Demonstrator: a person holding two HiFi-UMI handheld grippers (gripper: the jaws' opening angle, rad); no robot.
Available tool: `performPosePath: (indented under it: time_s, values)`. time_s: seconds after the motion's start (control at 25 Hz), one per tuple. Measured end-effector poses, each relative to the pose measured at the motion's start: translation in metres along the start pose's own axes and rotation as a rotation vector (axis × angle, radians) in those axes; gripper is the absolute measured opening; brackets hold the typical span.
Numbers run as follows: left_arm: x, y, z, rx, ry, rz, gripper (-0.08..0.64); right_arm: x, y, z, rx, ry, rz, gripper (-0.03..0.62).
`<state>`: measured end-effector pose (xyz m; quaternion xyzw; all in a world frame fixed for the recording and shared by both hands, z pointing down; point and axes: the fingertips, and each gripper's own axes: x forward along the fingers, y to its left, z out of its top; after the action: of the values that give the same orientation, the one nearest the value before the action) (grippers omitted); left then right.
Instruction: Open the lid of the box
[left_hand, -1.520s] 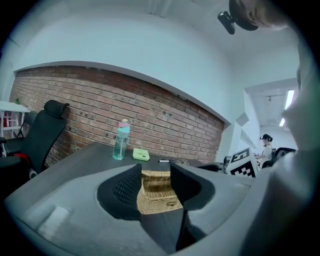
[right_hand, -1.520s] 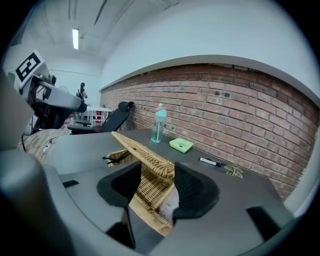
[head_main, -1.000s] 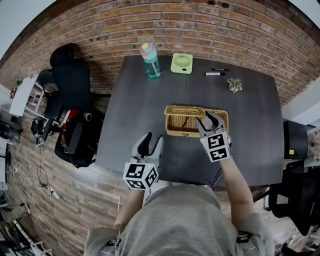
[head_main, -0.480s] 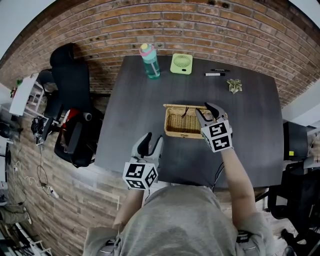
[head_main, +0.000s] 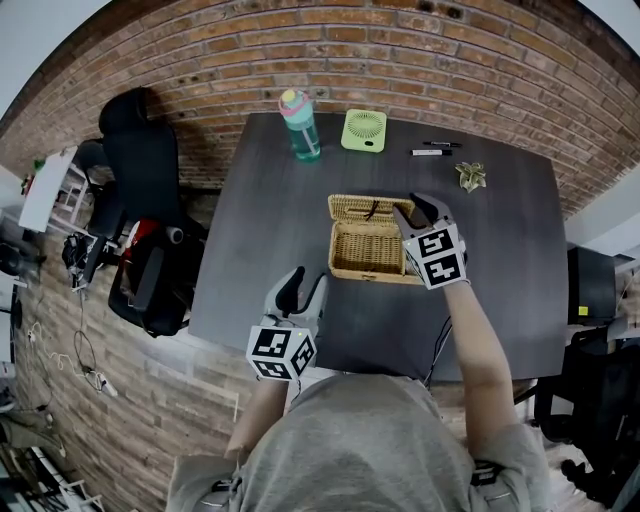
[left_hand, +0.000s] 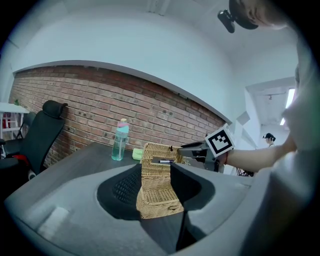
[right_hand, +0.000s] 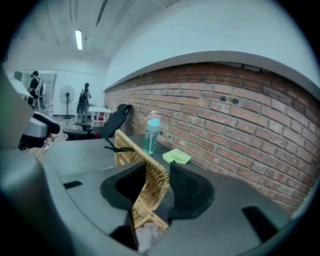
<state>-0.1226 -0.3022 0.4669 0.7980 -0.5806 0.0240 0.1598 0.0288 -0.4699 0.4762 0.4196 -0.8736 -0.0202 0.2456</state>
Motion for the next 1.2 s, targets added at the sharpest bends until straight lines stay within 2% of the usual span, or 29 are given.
performPosePath:
  time_s: [0.16,1.2]
  values:
    - [0.003,0.003,-0.001,-0.004,0.002,0.0,0.17,0.008,-0.006,0.003,0.007,0.007,0.006,0.133]
    - [0.029,0.013,-0.008,-0.024,0.033,0.025,0.17,0.065,-0.043,-0.01,0.178,0.038,0.05,0.137]
